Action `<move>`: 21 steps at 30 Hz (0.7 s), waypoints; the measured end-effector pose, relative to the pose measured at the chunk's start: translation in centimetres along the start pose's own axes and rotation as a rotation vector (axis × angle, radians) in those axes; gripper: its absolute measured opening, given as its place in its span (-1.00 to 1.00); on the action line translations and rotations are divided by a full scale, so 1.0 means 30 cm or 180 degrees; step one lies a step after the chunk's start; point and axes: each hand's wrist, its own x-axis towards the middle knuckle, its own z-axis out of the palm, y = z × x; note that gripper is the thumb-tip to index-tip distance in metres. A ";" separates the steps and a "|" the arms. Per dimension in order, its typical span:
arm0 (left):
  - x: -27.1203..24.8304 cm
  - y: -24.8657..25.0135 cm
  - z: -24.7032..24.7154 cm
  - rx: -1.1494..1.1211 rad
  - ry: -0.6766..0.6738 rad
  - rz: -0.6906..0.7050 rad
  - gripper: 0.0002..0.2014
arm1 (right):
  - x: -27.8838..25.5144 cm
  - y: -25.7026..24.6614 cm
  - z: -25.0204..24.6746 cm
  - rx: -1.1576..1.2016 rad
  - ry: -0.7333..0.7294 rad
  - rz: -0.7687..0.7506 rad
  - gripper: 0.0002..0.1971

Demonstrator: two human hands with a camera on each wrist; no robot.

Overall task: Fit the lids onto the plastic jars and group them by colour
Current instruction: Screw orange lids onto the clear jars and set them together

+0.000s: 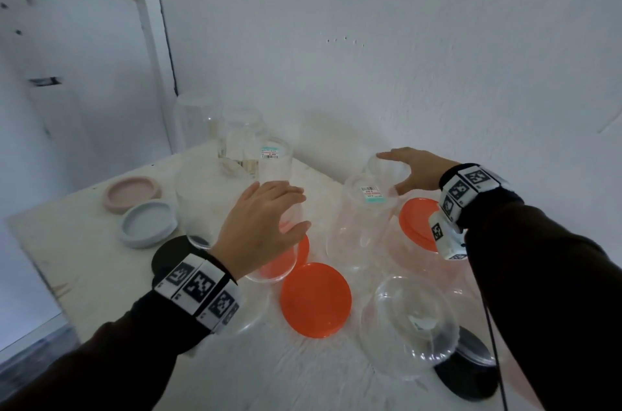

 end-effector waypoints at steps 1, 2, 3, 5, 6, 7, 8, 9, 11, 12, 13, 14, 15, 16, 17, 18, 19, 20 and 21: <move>-0.001 -0.001 -0.001 0.0005 -0.0006 0.0001 -0.46 | -0.003 0.003 -0.001 -0.0009 0.0029 0.0008 -0.17; 0.000 0.000 -0.001 0.0008 -0.0017 -0.0001 -0.46 | -0.007 0.007 -0.001 -0.0031 0.0085 -0.0004 -0.22; 0.000 0.000 -0.001 0.0009 -0.0023 -0.0009 -0.46 | -0.009 0.009 0.000 -0.0057 0.0156 -0.0038 -0.28; 0.001 0.001 0.000 0.0017 -0.0024 -0.0026 -0.47 | -0.015 0.008 0.007 -0.0073 0.0239 -0.0101 -0.40; 0.001 0.001 0.001 0.0024 -0.0024 -0.0029 -0.47 | -0.017 0.004 0.013 -0.0072 0.0245 -0.0129 -0.42; 0.001 0.002 0.001 0.0030 -0.0026 -0.0027 -0.47 | -0.019 0.000 0.017 -0.0079 0.0238 -0.0154 -0.43; 0.000 0.004 0.001 0.0035 -0.0028 -0.0023 -0.47 | -0.021 -0.002 0.020 -0.0091 0.0229 -0.0172 -0.43; 0.000 0.005 0.001 0.0039 -0.0030 -0.0023 -0.47 | -0.023 -0.003 0.020 -0.0101 0.0217 -0.0183 -0.42; 0.001 0.006 -0.001 0.0040 -0.0041 -0.0026 -0.46 | -0.029 -0.001 0.016 -0.0084 0.0188 -0.0173 -0.43; 0.002 0.006 -0.002 0.0035 -0.0050 -0.0028 -0.46 | -0.034 0.002 0.013 -0.0067 0.0185 -0.0169 -0.44; 0.002 0.006 -0.002 0.0031 -0.0058 -0.0027 -0.46 | -0.039 0.006 0.010 -0.0051 0.0190 -0.0167 -0.46; 0.002 0.006 -0.001 0.0030 -0.0061 -0.0022 -0.46 | -0.045 0.009 0.005 -0.0032 0.0200 -0.0167 -0.48; 0.001 0.006 -0.002 0.0029 -0.0063 -0.0018 -0.46 | -0.053 0.008 0.000 -0.0015 0.0222 -0.0171 -0.50; 0.001 0.006 -0.002 0.0027 -0.0061 -0.0017 -0.46 | -0.061 0.006 -0.009 0.0000 0.0269 -0.0186 -0.53; 0.001 0.006 -0.001 0.0023 -0.0057 -0.0016 -0.46 | -0.071 0.001 -0.022 0.0022 0.0350 -0.0220 -0.55; 0.000 0.005 0.000 0.0020 -0.0054 -0.0011 -0.46 | -0.083 -0.006 -0.039 0.0069 0.0464 -0.0275 -0.58; 0.001 0.004 0.000 0.0019 -0.0053 -0.0005 -0.46 | -0.098 -0.015 -0.060 0.0150 0.0591 -0.0344 -0.61; 0.001 0.004 0.000 0.0022 -0.0053 0.0002 -0.46 | -0.119 -0.029 -0.082 0.0259 0.0717 -0.0420 -0.63; 0.001 0.005 0.000 0.0024 -0.0057 0.0009 -0.46 | -0.144 -0.046 -0.105 0.0380 0.0841 -0.0491 -0.65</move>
